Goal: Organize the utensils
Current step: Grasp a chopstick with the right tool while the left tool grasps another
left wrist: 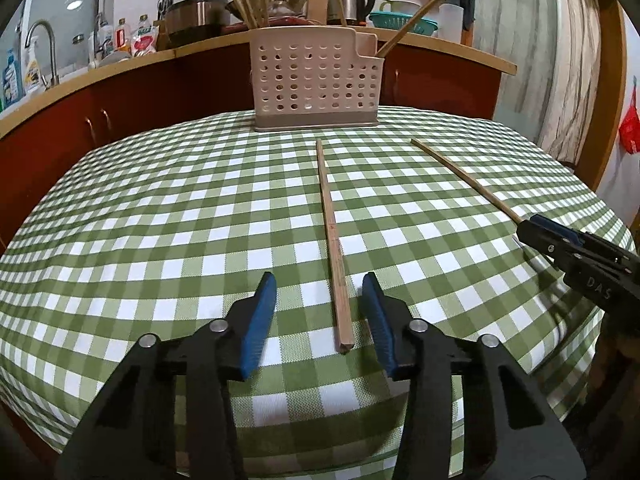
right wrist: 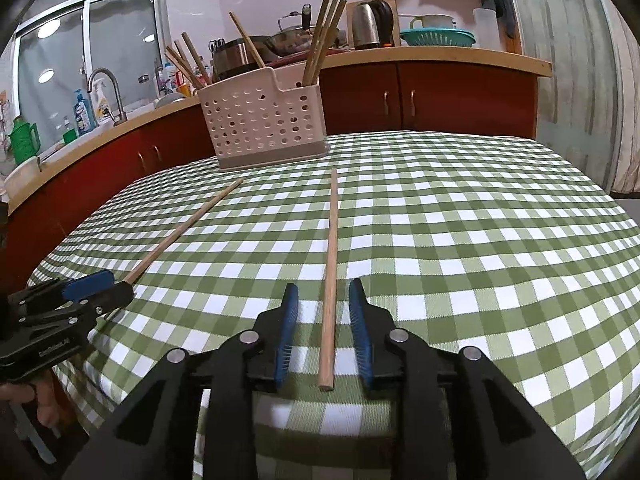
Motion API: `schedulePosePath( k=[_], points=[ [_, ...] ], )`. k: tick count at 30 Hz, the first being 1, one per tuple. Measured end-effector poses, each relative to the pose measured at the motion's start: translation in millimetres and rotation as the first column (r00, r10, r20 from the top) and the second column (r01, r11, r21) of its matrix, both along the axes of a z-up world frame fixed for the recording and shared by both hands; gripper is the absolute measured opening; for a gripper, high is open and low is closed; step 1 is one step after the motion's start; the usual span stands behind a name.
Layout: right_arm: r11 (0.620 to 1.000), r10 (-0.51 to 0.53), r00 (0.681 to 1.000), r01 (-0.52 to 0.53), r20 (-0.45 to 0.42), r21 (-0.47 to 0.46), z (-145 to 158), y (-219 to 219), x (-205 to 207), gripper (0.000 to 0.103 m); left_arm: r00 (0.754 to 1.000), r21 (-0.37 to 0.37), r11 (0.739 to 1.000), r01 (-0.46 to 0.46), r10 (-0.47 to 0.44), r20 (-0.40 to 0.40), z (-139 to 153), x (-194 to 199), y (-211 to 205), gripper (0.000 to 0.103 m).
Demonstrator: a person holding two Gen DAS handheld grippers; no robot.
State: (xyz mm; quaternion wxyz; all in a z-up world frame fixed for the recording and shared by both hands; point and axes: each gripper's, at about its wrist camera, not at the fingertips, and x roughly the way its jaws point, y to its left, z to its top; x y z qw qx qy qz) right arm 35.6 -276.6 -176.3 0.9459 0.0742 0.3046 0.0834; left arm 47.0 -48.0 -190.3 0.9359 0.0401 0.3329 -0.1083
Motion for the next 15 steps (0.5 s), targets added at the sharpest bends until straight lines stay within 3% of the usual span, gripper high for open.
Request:
schedulePosePath(
  k=[5,12,15],
  points=[
    [1.0,0.009,1.0,-0.009,-0.003,0.003,0,-2,-2,0.027,0.999,-0.002,1.0,0.031,-0.031,0.011,0,-1,-2,0.022],
    [1.0,0.021,1.0,-0.021,-0.004,-0.02,1,-2,-11,0.027,0.998,-0.017,0.998,0.059,-0.059,0.014,0,-1,-3,0.009],
    [0.999,0.017,1.0,-0.017,-0.008,-0.028,1,-3,-12,0.017,0.998,-0.025,0.998,0.062,-0.062,0.013,0,-1,-1,0.007]
  ],
)
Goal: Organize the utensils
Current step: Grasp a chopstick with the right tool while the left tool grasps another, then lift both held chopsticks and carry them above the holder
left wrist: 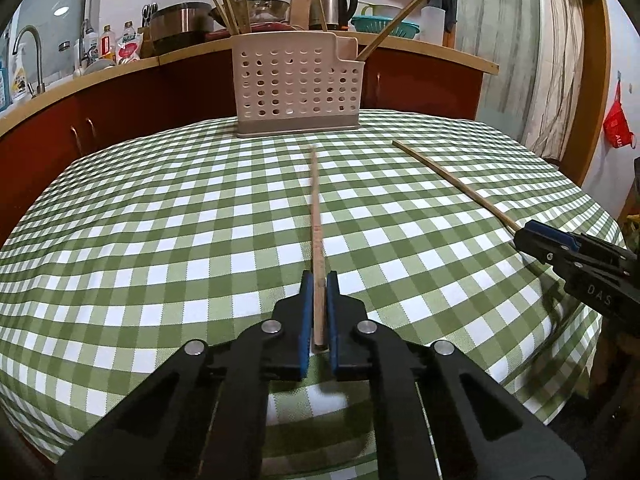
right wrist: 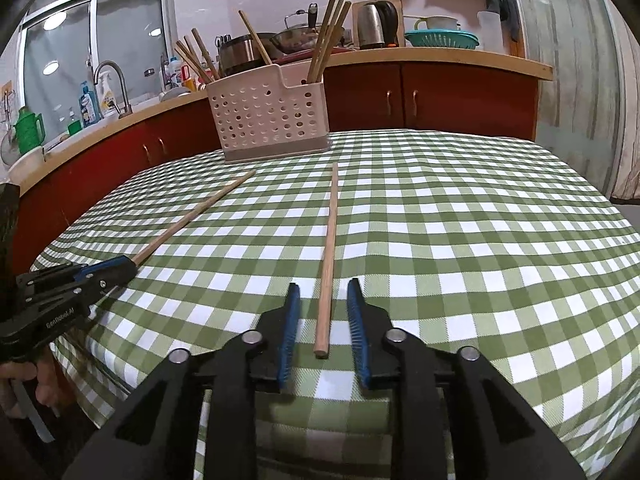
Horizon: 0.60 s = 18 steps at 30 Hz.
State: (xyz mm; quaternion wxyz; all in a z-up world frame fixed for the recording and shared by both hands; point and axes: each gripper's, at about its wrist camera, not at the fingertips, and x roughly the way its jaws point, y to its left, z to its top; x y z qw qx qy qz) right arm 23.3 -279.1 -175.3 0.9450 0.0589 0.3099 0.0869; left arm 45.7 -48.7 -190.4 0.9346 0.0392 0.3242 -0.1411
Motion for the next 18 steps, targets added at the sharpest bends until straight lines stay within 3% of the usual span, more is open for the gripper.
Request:
schedulePosePath(
  k=[5,18],
  points=[
    [1.0,0.001,1.0,-0.001,-0.008,0.003,1,-1,-2,0.007,1.0,-0.008,1.0,-0.008,0.008,0.007,3,-2,4,0.007],
    [1.0,0.015,0.993,-0.012,0.118,-0.022,45,8,-14,0.007,0.99,-0.041,0.997,-0.067,0.072,0.123,49,-15,33,0.007]
  ],
)
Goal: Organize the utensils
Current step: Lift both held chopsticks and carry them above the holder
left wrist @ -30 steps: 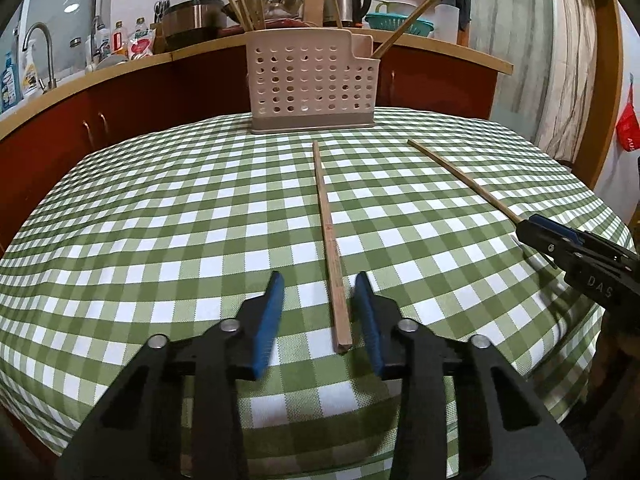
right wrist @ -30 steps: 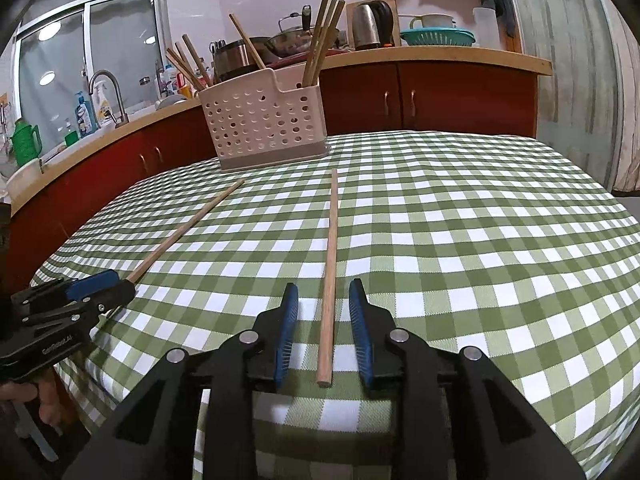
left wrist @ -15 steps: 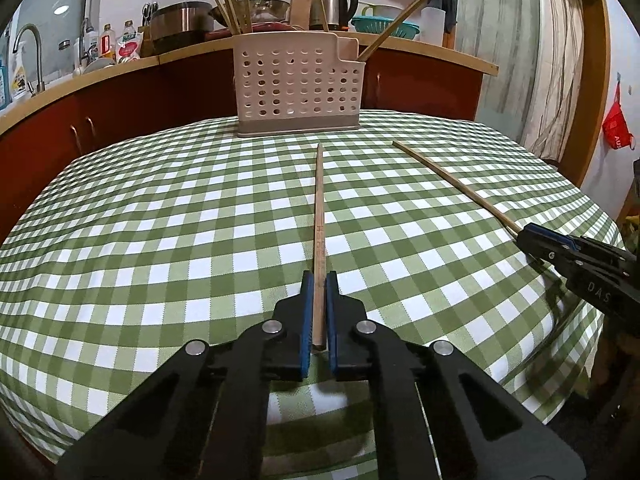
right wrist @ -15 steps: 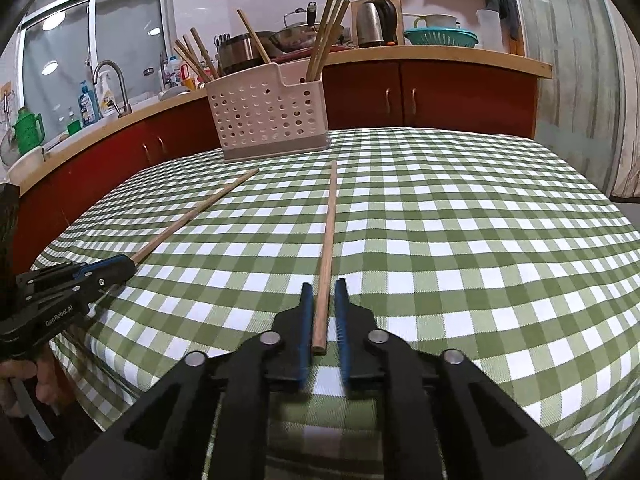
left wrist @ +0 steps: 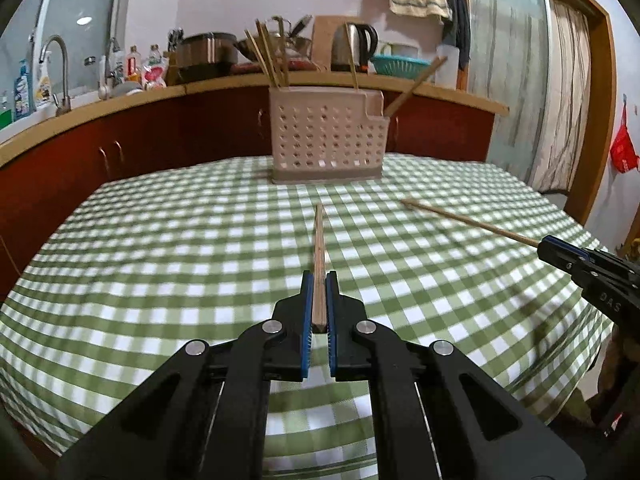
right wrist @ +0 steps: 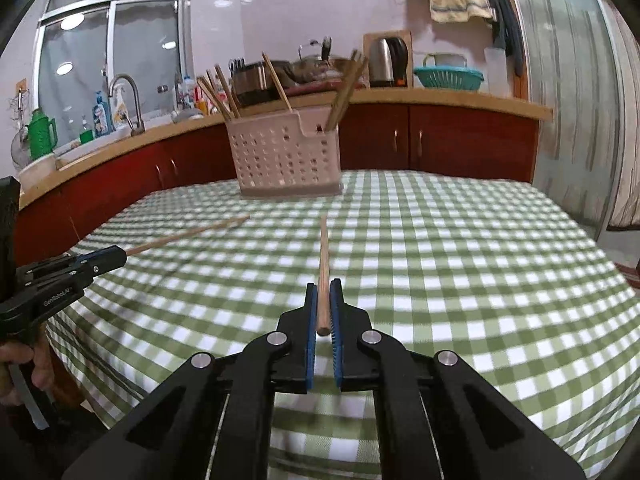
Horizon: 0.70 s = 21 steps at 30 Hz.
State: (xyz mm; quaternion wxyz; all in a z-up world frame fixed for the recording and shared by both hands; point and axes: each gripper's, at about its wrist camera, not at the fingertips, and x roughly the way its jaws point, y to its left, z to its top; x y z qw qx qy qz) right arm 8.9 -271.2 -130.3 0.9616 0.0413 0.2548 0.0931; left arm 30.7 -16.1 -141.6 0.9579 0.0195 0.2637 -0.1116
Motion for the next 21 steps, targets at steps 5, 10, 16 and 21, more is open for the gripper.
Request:
schedulePosePath(
  k=[5,10,16,21],
  points=[
    [1.0,0.001,0.998,-0.001,0.061,-0.002,24,-1,-4,0.007,0.999,-0.017,1.0,-0.012,0.013,0.049,23,-6,7,0.007],
    [1.0,-0.005,0.994,0.005,0.106,0.002,43,-5,-9,0.007,0.994,-0.035,0.999,-0.018,0.021,0.105,46,-15,13,0.007],
    [1.0,-0.011,0.99,0.009,0.137,0.013,59,-7,-13,0.007,0.989,-0.051,0.999,-0.015,0.022,0.146,67,-19,16,0.007],
    [1.0,-0.008,0.988,0.004,0.155,0.025,71,-6,-11,0.007,0.985,-0.063,0.998,-0.016,0.026,0.172,81,-17,18,0.007]
  ],
)
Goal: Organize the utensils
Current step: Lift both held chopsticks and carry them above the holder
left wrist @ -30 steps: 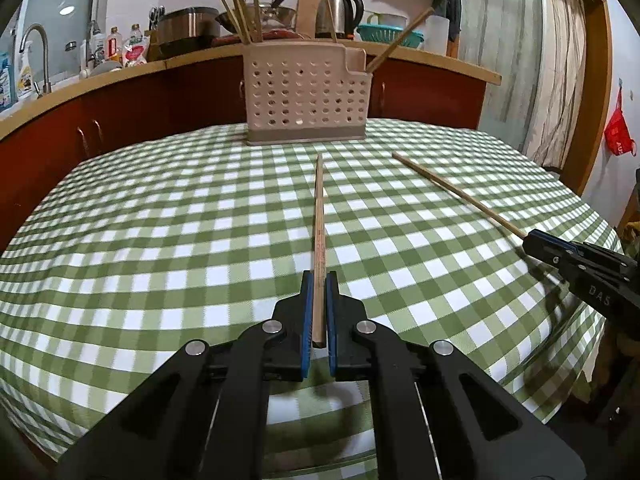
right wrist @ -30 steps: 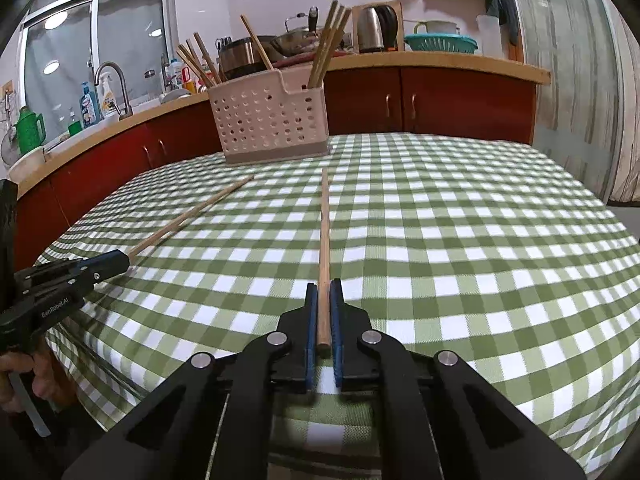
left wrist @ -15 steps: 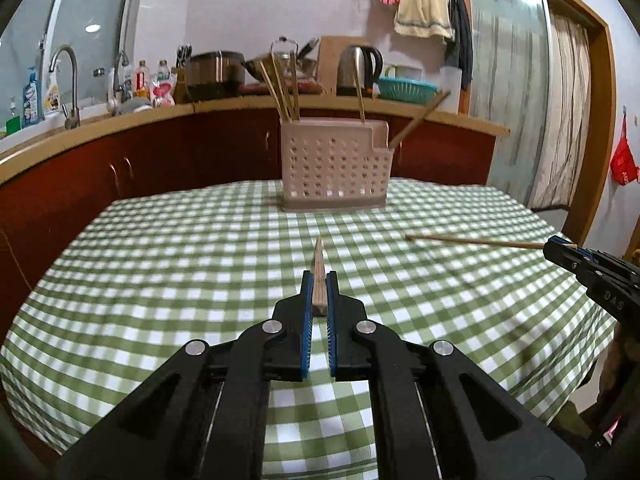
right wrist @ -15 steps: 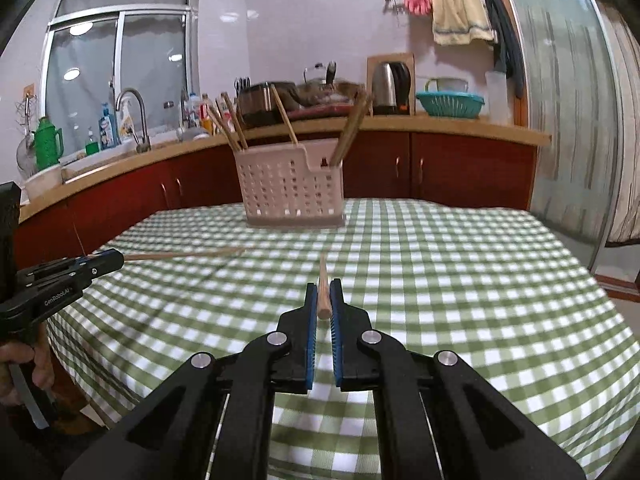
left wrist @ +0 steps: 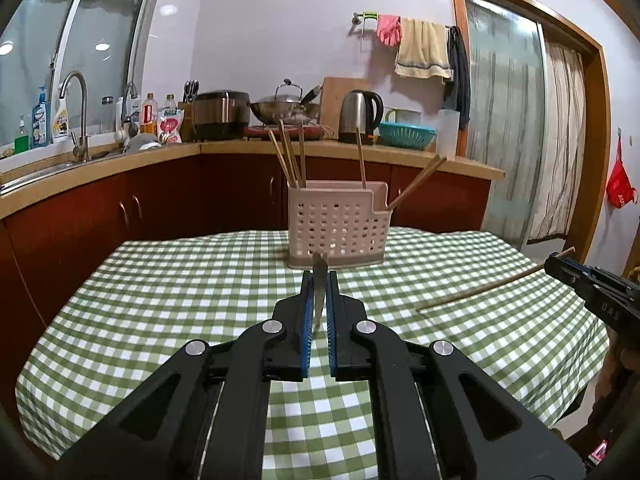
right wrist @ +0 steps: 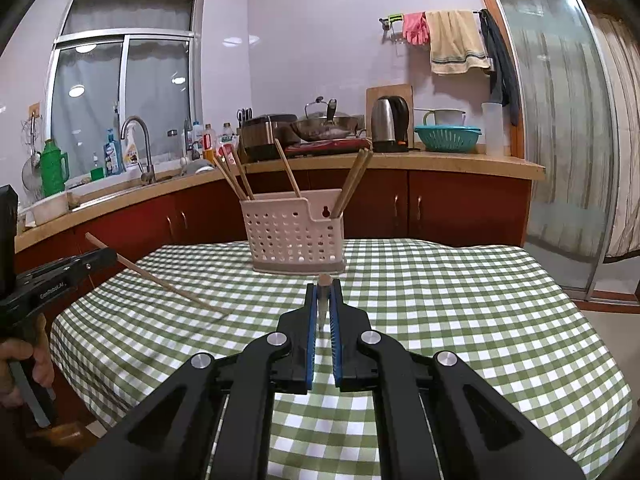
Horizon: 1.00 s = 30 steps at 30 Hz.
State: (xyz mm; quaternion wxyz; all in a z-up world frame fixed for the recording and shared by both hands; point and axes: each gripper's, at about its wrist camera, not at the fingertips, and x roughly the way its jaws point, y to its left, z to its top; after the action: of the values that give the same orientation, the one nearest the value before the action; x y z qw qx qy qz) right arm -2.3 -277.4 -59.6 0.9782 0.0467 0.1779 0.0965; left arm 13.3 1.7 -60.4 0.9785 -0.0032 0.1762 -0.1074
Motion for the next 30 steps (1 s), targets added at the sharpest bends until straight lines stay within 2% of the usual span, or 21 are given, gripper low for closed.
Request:
schedulePosePath(
  k=[15,30],
  points=[
    [0.999,0.018,1.0,-0.017,0.022,-0.032,21,10,30,0.007,1.0,0.0,1.0,-0.013,0.013,-0.002,19,26,-2,0.007],
    [0.999,0.019,0.999,-0.018,0.03,-0.049,28,17,51,0.007,1.0,-0.008,1.0,-0.03,0.03,-0.008,26,48,3,0.007]
  ],
)
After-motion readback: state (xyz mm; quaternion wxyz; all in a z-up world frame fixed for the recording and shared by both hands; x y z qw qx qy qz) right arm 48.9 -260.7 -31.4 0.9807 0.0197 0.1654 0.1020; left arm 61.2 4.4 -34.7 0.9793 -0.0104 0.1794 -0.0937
